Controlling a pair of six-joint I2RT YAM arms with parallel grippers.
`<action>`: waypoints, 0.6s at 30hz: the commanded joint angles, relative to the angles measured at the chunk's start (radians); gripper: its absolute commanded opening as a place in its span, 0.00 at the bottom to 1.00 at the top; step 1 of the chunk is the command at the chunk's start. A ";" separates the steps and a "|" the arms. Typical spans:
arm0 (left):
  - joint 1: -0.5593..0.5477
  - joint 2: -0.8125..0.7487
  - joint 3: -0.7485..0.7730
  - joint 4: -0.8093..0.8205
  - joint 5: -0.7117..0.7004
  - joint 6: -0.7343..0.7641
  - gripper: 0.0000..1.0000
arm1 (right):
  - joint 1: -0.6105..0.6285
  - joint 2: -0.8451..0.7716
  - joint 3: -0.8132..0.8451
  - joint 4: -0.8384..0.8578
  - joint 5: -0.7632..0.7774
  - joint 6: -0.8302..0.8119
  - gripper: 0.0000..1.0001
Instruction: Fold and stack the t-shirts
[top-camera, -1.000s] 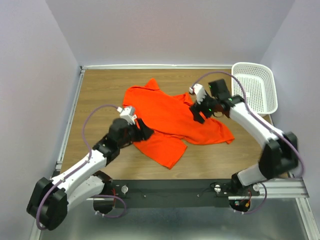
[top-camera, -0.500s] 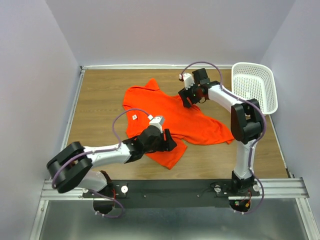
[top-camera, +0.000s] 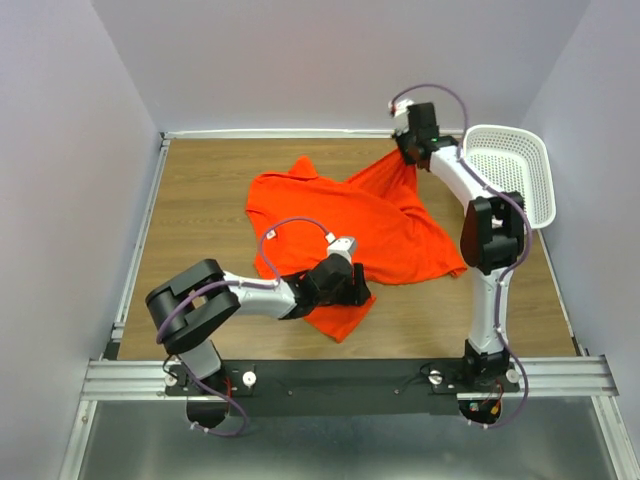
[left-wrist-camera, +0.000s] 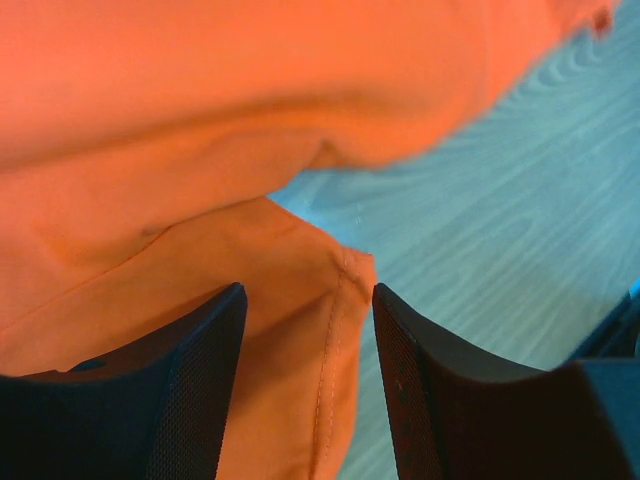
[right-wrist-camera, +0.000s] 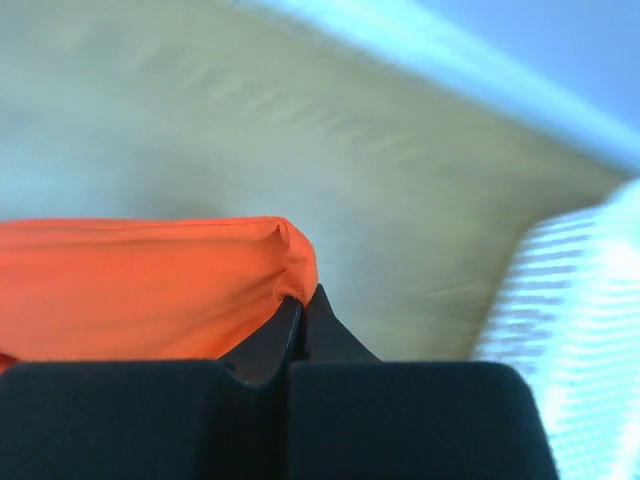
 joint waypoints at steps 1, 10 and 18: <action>-0.057 -0.040 -0.119 -0.066 0.003 -0.077 0.62 | -0.072 0.062 0.200 0.096 0.251 0.021 0.01; -0.105 -0.380 -0.228 -0.216 -0.118 -0.189 0.63 | -0.089 0.015 0.147 0.096 0.208 -0.054 0.95; -0.098 -0.725 -0.166 -0.374 -0.327 -0.102 0.75 | -0.090 -0.448 -0.411 -0.011 -0.457 -0.286 1.00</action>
